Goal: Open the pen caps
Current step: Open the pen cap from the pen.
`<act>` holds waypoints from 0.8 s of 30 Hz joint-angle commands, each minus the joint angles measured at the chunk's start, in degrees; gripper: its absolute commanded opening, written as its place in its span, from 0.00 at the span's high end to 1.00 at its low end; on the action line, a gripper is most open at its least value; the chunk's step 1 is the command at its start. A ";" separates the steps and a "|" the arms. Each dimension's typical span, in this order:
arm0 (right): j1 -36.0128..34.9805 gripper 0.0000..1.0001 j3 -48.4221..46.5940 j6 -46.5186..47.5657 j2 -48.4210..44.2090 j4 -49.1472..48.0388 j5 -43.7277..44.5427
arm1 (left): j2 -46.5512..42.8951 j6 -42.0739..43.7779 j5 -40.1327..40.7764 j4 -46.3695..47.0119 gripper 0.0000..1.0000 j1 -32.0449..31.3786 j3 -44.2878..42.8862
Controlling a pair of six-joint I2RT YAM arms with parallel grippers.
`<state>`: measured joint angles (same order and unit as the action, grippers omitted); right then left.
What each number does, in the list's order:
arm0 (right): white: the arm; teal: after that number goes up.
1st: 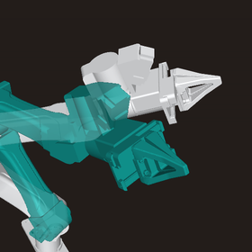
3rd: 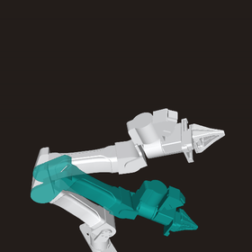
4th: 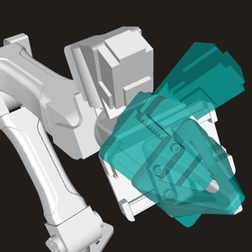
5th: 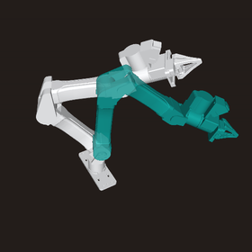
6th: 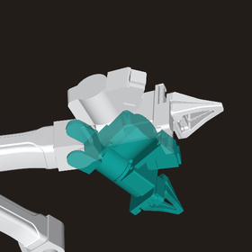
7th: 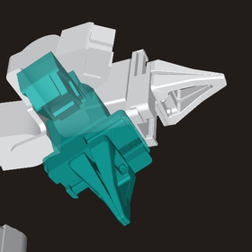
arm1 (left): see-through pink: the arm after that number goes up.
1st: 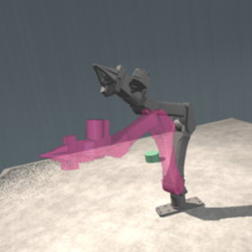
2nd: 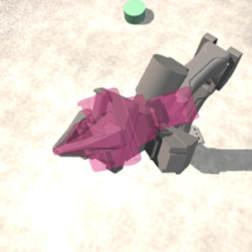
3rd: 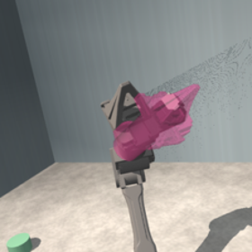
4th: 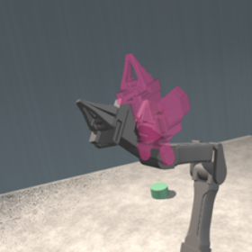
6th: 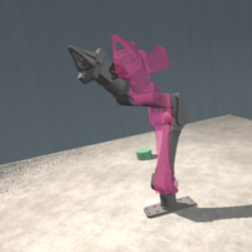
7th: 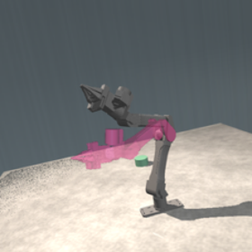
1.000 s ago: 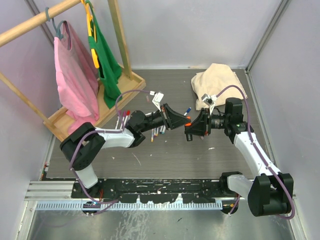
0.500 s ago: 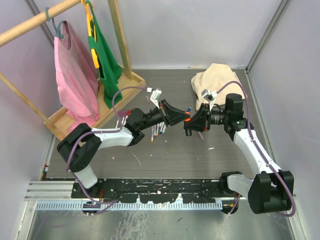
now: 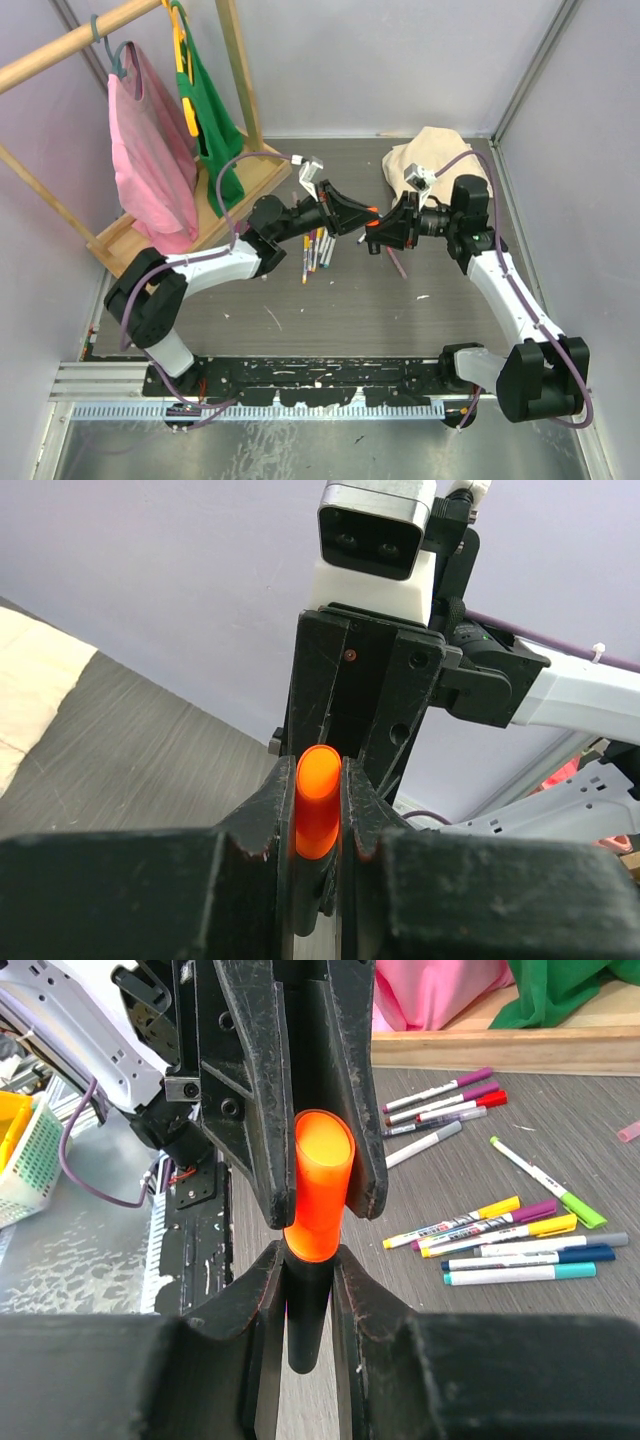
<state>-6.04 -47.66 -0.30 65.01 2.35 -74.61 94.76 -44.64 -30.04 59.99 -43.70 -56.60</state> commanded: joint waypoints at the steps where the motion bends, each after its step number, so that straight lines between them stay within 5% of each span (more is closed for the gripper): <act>1: -1.77 0.99 2.55 2.72 1.61 9.59 -5.88 | -10.45 5.20 16.35 13.66 1.00 7.14 -6.38; 12: -2.56 0.99 2.57 4.71 1.93 10.46 -5.43 | -11.77 0.63 14.15 18.03 1.00 11.84 -8.42; 24: -4.04 0.99 0.87 10.13 2.89 15.95 -3.25 | -13.13 0.84 22.03 17.31 1.00 12.24 -10.42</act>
<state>-8.86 -50.00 5.41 66.63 3.64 -72.49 91.48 -44.31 -30.44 57.71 -39.51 -57.52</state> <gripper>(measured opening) 0.263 0.129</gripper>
